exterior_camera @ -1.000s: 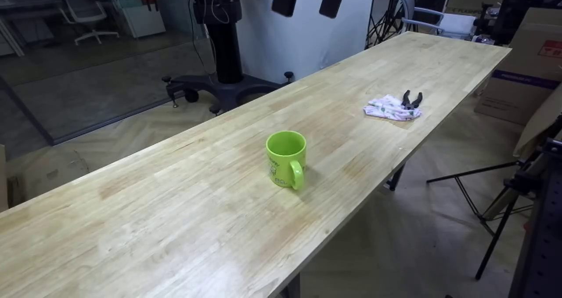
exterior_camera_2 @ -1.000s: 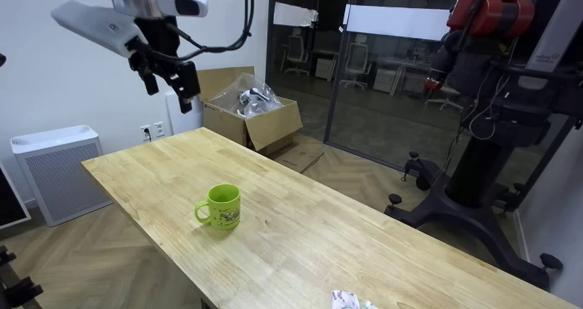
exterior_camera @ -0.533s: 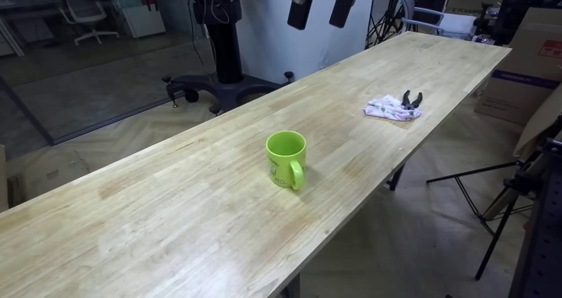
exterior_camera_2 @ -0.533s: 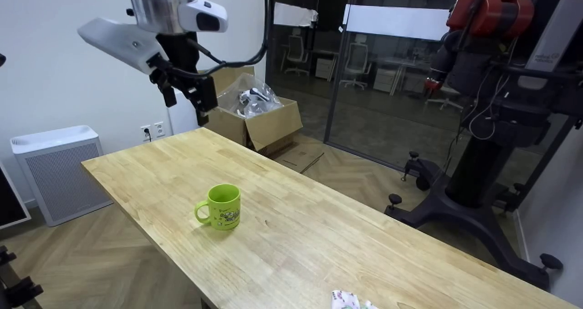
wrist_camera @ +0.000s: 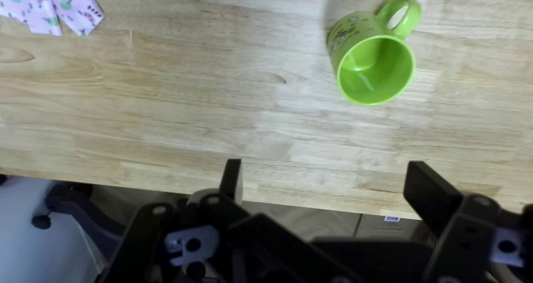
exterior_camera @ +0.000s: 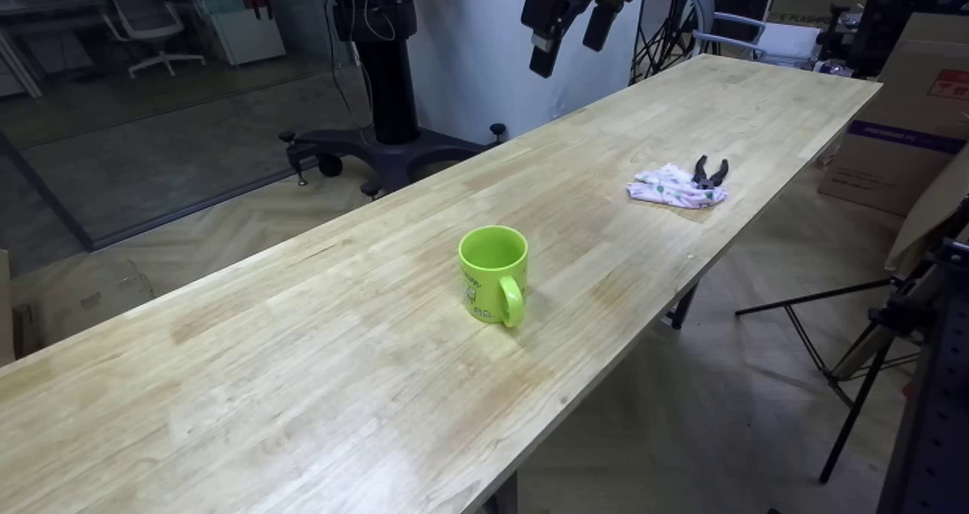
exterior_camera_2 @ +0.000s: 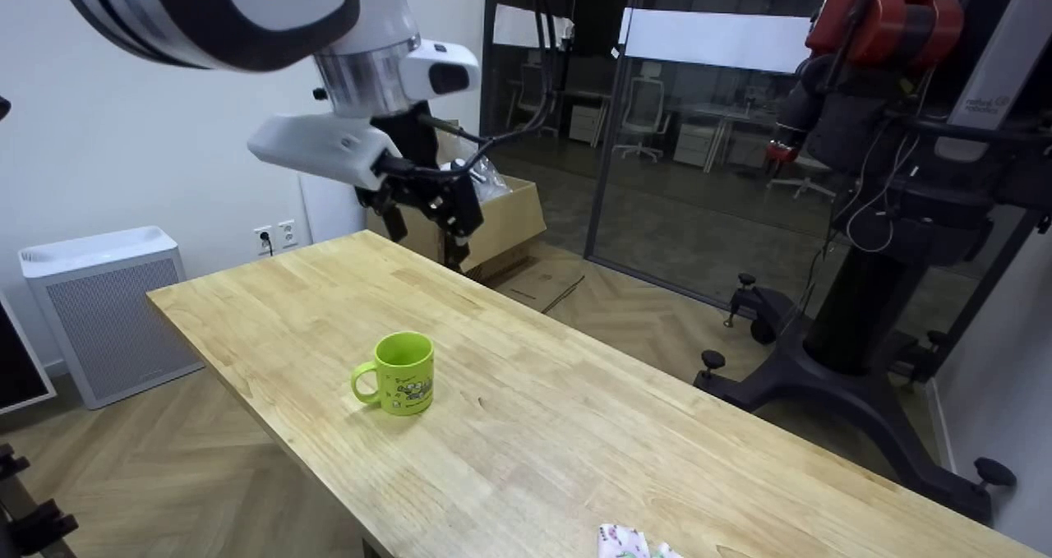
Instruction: Move the mug to the right side of the table
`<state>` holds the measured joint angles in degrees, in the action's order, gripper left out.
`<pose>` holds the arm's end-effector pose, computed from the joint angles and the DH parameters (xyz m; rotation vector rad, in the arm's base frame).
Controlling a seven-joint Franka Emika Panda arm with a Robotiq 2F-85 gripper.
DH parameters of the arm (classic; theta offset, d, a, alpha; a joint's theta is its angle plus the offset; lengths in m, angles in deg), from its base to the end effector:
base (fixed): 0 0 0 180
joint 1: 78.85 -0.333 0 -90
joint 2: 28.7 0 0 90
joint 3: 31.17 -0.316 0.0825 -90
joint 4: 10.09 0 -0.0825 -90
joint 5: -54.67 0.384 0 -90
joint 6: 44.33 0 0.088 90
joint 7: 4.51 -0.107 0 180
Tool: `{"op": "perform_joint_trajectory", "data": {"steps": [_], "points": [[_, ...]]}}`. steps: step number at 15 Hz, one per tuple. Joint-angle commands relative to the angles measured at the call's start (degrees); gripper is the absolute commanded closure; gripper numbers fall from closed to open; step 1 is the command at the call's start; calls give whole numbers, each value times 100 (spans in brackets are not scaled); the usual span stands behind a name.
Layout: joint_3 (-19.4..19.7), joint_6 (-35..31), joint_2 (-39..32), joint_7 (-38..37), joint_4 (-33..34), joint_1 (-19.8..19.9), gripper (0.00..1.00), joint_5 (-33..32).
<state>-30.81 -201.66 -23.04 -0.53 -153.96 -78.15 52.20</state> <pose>0.4865 -0.0073 0.3520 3.0589 0.1345 0.5136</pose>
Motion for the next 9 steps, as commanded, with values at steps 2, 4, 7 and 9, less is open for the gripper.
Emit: {"op": "perform_joint_trajectory", "data": {"steps": [2,4,7,9], "points": [[27,-374,-320,-113,130,77,0,-361],[42,-513,-531,-244,252,121,0,-566],[77,-625,-637,-401,338,153,0,-759],[116,-648,-928,-239,547,178,0,-632]]}}
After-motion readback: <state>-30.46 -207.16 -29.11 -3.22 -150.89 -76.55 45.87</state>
